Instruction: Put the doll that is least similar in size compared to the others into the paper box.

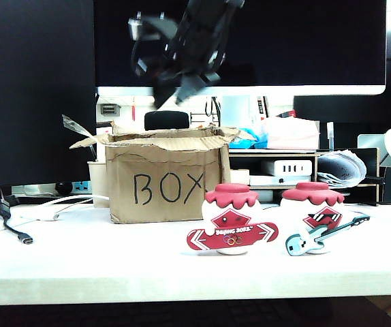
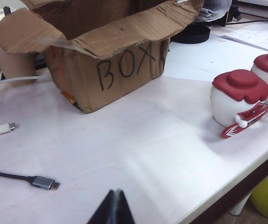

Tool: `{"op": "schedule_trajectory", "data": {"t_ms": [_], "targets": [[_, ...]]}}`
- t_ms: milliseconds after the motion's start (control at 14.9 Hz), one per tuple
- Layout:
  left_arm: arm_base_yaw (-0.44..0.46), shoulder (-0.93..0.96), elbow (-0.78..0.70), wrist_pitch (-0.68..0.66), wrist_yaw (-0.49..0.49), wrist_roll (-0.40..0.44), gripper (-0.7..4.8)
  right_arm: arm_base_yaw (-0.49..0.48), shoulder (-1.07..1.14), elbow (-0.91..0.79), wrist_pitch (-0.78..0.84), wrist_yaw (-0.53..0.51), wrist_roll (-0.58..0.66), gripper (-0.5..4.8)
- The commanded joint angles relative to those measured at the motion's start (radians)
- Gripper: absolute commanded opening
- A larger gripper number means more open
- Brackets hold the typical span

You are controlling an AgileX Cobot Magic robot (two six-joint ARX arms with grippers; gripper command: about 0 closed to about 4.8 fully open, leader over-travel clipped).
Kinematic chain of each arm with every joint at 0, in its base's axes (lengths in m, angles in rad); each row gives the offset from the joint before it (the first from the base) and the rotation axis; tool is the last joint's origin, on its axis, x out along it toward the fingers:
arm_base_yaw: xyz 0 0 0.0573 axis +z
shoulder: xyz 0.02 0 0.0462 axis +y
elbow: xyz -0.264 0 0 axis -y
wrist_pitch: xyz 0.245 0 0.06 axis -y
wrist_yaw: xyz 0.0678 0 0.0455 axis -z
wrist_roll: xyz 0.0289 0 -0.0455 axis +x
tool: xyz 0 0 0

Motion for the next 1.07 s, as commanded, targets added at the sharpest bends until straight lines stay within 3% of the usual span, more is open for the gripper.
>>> {"op": "schedule_trajectory", "data": {"t_ms": [67,535,937,1071], "targets": [[0.001,-0.001,0.001,0.013,0.0,0.0,-0.05,0.002,-0.083,0.004,-0.01,0.002,0.037,-0.05],[0.023,-0.004,0.001,0.013,0.005,0.0,-0.05,0.002,-0.297,0.003,-0.447,0.0,0.103,-0.05],[0.286,-0.044,0.001,0.011,-0.006,0.0,-0.05,0.096,-0.429,0.001,-0.545,0.005,0.193,-0.05],[0.325,-0.108,0.001,0.011,-0.006,0.0,-0.05,0.153,-0.472,-0.026,-0.558,0.041,0.204,-0.05]]}}
